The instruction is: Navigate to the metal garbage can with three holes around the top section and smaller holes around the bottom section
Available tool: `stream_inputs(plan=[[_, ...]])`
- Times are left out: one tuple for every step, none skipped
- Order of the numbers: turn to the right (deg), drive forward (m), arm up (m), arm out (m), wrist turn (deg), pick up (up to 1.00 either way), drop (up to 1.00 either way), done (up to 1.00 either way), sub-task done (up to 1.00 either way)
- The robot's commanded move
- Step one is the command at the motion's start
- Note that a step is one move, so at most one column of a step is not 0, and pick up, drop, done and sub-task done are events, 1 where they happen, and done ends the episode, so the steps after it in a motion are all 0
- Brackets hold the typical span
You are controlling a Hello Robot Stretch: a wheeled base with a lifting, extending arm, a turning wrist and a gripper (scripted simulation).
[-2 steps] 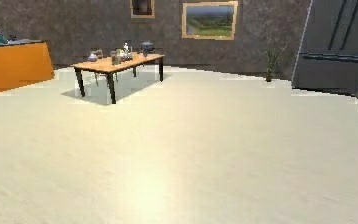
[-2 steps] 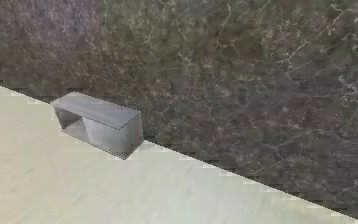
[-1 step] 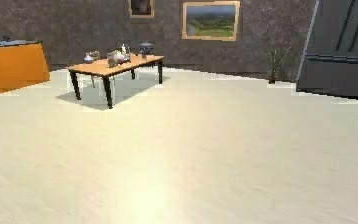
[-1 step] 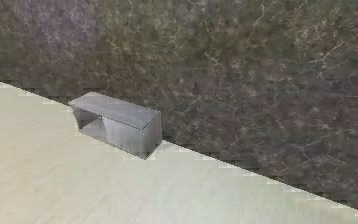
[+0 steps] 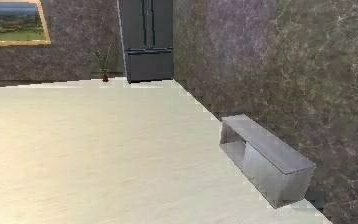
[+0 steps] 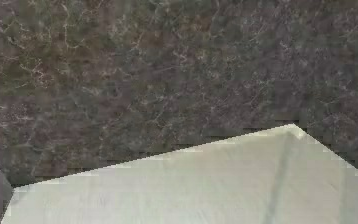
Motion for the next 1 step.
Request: stream_inputs(plan=[[24.0,0.00,0.00,0.00,0.0,0.00,0.00,0.00,0.00]])
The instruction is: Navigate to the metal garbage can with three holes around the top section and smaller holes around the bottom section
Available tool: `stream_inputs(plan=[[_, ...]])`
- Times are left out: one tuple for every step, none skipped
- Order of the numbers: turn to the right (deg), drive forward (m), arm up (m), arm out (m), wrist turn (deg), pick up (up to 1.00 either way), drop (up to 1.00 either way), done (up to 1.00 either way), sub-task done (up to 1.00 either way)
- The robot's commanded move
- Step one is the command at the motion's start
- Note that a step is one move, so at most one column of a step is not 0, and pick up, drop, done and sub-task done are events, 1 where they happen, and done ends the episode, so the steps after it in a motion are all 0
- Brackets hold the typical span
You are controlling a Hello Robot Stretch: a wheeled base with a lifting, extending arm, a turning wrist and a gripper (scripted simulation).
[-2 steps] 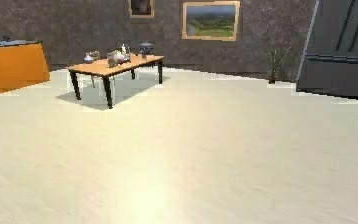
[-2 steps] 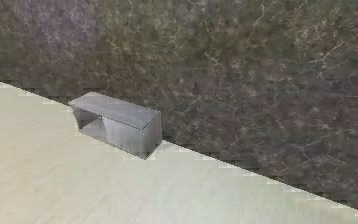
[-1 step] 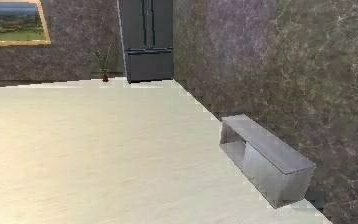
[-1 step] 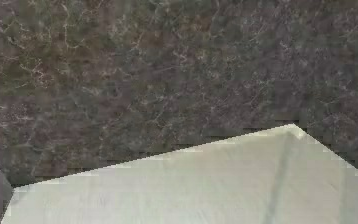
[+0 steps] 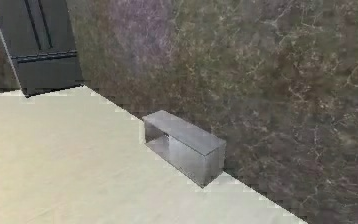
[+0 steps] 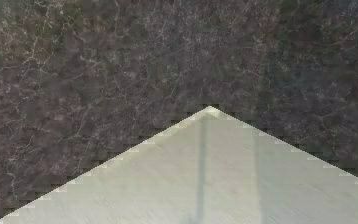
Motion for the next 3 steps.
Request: stream_inputs(plan=[[0.0,0.15,0.00,0.00,0.0,0.00,0.00,0.00,0.00],[-45.0,0.00,0.00,0.00,0.0,0.00,0.00,0.00,0.00],[-24.0,0.00,0.00,0.00,0.0,0.00,0.00,0.00,0.00]])
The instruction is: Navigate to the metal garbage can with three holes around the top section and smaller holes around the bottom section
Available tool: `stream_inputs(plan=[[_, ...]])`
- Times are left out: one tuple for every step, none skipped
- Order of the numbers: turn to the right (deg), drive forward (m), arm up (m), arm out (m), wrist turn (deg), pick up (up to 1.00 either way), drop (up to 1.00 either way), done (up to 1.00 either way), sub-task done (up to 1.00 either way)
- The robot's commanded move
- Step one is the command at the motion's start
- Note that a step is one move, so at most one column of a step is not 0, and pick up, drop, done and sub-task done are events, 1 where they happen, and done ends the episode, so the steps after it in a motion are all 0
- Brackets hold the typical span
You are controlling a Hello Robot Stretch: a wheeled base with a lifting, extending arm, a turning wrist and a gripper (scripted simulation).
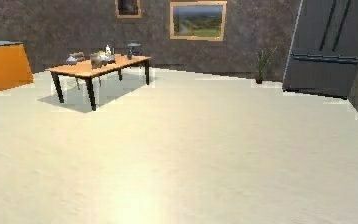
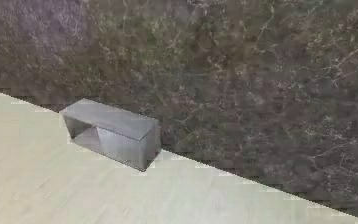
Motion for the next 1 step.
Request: stream_inputs(plan=[[0.0,1.00,0.00,0.00,0.0,0.00,0.00,0.00,0.00]])
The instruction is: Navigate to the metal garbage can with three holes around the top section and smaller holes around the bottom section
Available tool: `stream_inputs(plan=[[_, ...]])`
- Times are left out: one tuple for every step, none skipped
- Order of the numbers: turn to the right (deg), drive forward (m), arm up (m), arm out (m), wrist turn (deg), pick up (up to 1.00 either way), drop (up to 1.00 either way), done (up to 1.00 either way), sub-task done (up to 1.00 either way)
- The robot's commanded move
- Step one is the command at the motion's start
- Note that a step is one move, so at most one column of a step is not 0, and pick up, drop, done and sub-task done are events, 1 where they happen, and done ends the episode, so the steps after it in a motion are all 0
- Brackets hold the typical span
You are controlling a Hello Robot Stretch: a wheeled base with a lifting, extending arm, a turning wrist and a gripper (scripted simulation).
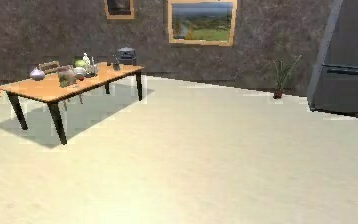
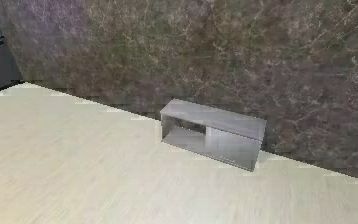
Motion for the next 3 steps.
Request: stream_inputs(plan=[[0.0,1.00,0.00,0.00,0.0,0.00,0.00,0.00,0.00],[0.0,1.00,0.00,0.00,0.0,0.00,0.00,0.00,0.00],[0.0,1.00,0.00,0.00,0.0,0.00,0.00,0.00,0.00]])
